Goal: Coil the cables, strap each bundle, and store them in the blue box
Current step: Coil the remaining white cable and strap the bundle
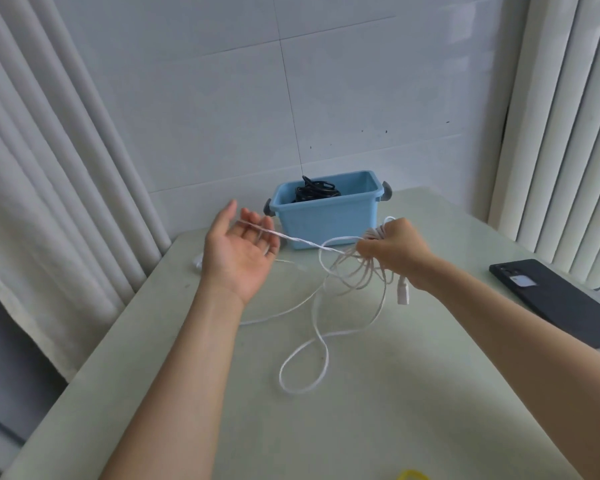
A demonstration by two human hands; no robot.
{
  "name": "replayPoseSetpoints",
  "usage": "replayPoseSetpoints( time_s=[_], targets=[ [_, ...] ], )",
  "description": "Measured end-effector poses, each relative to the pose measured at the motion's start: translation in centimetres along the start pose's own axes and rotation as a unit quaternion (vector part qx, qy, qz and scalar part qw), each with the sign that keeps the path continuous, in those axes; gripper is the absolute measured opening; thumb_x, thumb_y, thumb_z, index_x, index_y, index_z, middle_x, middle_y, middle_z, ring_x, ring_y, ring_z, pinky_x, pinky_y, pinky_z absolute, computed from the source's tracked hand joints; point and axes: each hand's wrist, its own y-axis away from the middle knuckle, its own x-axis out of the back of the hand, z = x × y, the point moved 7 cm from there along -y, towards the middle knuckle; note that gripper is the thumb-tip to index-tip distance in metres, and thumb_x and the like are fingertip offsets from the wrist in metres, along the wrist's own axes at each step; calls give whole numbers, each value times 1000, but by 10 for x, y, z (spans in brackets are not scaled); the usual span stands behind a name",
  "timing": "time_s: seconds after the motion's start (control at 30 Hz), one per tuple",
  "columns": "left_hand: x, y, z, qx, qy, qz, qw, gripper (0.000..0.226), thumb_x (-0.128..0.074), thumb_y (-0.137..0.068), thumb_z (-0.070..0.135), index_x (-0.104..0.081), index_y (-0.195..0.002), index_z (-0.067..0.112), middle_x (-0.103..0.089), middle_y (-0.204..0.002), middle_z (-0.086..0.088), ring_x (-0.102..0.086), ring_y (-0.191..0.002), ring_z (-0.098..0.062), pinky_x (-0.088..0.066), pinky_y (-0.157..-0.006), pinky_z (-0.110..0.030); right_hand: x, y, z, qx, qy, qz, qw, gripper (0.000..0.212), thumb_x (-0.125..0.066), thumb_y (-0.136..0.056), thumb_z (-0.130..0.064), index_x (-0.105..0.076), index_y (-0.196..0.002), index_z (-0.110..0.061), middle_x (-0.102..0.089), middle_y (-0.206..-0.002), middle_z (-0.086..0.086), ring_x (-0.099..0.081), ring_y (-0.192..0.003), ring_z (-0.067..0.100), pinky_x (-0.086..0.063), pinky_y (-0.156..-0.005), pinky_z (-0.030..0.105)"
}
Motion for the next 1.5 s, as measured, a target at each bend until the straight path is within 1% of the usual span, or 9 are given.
replayPoseSetpoints(
  time_s=[0.17, 0.3, 0.4, 0.53, 0.7, 0.87, 1.13, 1.3, 1.5],
  targets=[
    [60, -13, 38, -73, 72, 147, 984, 33, -42, -105, 31, -49, -75, 20, -61, -72, 4, -72, -58, -18, -55, -60, -23, 48, -14, 40, -76, -44, 133, 987, 14, -66, -74, -14, -59, -64, -7, -46, -55, 3, -43, -54, 20, -35, -52, 28],
    [93, -14, 34, -26, -75, 211, 974, 35, -38, -107, 31, -57, -82, 17, -68, -72, 1, -70, -60, -17, -57, -52, -21, 60, -21, 47, -86, -65, 114, 988, 19, -72, -78, -14, -58, -67, -7, -42, -55, 5, -38, -51, 20, -33, -49, 26],
    [98, -20, 24, 16, -269, 228, 935, 19, -56, -97, 26, -64, -104, 11, -71, -96, -5, -65, -73, -21, -55, -62, -26, 43, -22, 29, -26, -86, 12, 996, 36, -78, -84, -30, -55, -66, -9, -41, -55, 4, -37, -49, 16, -36, -53, 29],
    [90, -9, 38, -62, -482, 353, 800, 66, -68, -78, 41, -53, -133, 7, -55, -135, -15, -49, -127, -34, -46, -99, -40, 24, -14, 3, 34, -129, -96, 986, 35, -62, -98, -27, -69, -69, -9, -34, -52, 3, -30, -50, 15, -31, -54, 30],
    [11, -4, 13, -140, -490, 79, 857, 51, -74, -87, 28, -60, -135, 18, -60, -135, 4, -57, -120, -10, -42, -91, -22, 11, 1, -22, 62, -138, -166, 975, 24, -56, -100, -15, -69, -90, 4, -31, -52, -1, -28, -51, 15, -30, -52, 25],
    [-39, 16, -50, -114, -605, -203, 762, 61, -77, -87, 20, -52, -141, 34, -57, -137, 17, -51, -123, 8, -39, -92, -6, 2, 14, -46, 98, -166, -209, 959, 29, -56, -100, -14, -66, -90, 12, -27, -53, -1, -24, -52, 15, -26, -52, 24],
    [-18, 7, -36, -151, -601, -138, 773, 27, -69, -89, 7, -76, -92, 33, -68, -90, -11, -55, -71, -12, -47, -76, -28, 15, 20, -56, 154, -73, -151, 974, 14, -68, -86, 6, -69, -81, -8, -56, -70, 6, -48, -58, 9, -40, -54, 18],
    [-35, 15, -43, -125, -559, -175, 801, 26, -58, -79, 23, -78, -95, 24, -56, -65, 15, -48, -64, -4, -40, -66, -19, 20, 22, -69, 206, 35, -89, 974, 25, -64, -90, -9, -56, -81, 12, -39, -64, 9, -32, -55, 13, -29, -49, 24],
    [-32, 12, -56, -134, -687, -148, 699, 13, -74, -88, 42, -76, -84, 29, -41, -45, 13, -36, -48, -7, -31, -56, -28, 21, 31, -82, 248, 46, -47, 967, 27, -67, -91, -14, -59, -74, 6, -42, -59, 1, -33, -52, 8, -30, -49, 20]
  ],
)
